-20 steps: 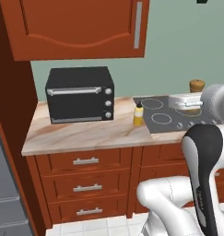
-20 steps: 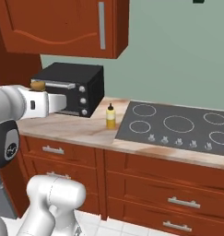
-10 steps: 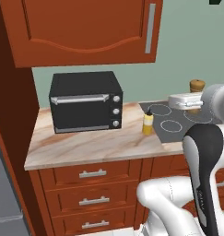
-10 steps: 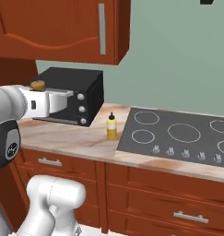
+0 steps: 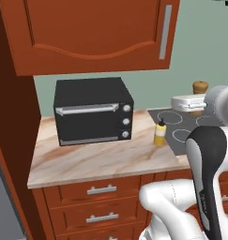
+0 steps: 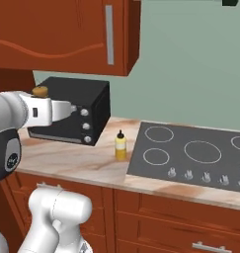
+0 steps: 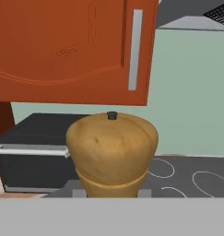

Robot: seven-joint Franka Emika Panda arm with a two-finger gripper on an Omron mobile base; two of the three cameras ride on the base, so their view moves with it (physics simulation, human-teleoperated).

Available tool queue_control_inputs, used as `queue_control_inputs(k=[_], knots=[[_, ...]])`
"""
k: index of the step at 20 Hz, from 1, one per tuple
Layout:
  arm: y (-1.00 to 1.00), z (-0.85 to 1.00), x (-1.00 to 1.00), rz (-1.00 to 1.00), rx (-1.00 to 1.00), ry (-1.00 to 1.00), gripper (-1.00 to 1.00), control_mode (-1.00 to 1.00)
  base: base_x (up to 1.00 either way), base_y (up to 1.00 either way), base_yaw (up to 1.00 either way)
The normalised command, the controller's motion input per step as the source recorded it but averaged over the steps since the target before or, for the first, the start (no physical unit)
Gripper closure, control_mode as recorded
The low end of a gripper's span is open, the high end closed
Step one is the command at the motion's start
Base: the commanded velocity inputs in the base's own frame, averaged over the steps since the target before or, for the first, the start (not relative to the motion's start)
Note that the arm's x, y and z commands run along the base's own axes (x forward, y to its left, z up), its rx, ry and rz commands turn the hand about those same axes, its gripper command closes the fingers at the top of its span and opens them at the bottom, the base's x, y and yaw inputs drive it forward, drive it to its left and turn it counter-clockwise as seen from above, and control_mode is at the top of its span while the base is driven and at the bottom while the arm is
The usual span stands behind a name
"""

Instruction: Take 2 condiments from the cabinet and move them on the counter near the stove.Make sure the condiments are lined up with each other, next to each other.

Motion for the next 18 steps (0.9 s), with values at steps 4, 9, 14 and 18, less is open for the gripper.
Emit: queue_control_inputs(k=[4, 9, 14, 18], knots=[[0.0, 0.0, 0.0, 0.0, 0.0, 0.0, 1.0, 1.0, 0.47, 0.31, -0.05], [0.0, 0.0, 0.0, 0.0, 0.0, 0.0, 1.0, 1.0, 0.17, 0.5, -0.03], [0.0, 0.0, 0.0, 0.0, 0.0, 0.0, 1.0, 1.0, 0.47, 0.23, -0.06], [0.0, 0.0, 0.0, 0.0, 0.0, 0.0, 1.0, 1.0, 0.67, 0.07, -0.07]])
